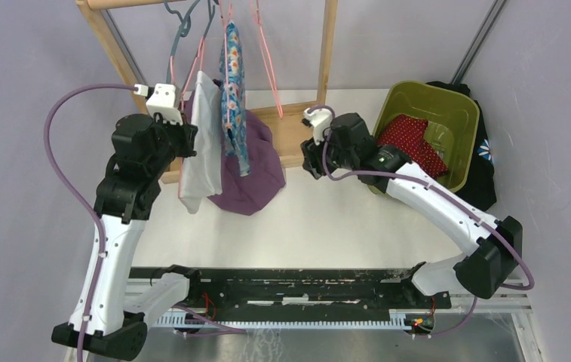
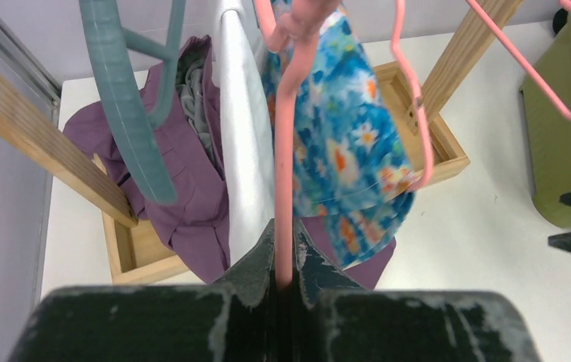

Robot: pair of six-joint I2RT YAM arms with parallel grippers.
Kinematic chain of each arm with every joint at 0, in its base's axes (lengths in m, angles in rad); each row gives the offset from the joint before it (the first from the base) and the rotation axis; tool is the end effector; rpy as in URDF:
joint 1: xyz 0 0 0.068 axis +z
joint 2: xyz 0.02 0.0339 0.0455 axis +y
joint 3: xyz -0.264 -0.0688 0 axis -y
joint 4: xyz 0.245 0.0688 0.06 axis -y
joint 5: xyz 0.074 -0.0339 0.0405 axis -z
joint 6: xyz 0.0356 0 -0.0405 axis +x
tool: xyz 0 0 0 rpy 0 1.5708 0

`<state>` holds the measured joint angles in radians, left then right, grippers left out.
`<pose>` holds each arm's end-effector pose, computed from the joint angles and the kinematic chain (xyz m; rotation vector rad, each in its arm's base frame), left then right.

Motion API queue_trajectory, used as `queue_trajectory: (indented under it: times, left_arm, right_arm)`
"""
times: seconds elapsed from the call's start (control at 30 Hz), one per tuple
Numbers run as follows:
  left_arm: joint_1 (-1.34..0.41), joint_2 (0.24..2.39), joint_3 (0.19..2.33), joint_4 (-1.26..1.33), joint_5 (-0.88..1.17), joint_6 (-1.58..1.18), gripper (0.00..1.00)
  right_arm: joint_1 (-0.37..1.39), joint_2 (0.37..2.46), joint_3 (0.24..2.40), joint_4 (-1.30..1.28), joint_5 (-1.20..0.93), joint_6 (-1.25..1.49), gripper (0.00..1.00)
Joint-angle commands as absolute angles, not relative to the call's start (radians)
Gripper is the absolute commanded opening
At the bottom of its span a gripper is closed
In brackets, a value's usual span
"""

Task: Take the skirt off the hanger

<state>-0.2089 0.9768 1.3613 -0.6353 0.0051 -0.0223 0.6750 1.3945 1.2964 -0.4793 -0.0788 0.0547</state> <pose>0.1790 -0.0381 0.4526 0.1736 1.8165 -0.1680 0.2443 0.1991 0.3494 -0.7128 2.0707 0.5041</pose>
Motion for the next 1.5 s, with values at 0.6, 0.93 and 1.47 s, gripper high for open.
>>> queue_trajectory:
  times: [0.6,0.93,1.47]
  left_arm:
    - [-0.206,0.885,1.341,-0.612,0.118,-0.100,0.03]
    - [-0.207,0.895,1.352,-0.616,0.129,-0.100,0.03]
    - [-0.209,0.885,1.354,-0.623,0.135,-0.100,0.03]
  right_arm:
    - [1.222,1.597,1.480,-0.321,0.080,-0.052,0.58]
    - [1.333,1.688,1.489,-0.047,0.205,-0.178,0.61]
    - [1.334,1.910,1.579,0.162,0.307,-0.193,0.57]
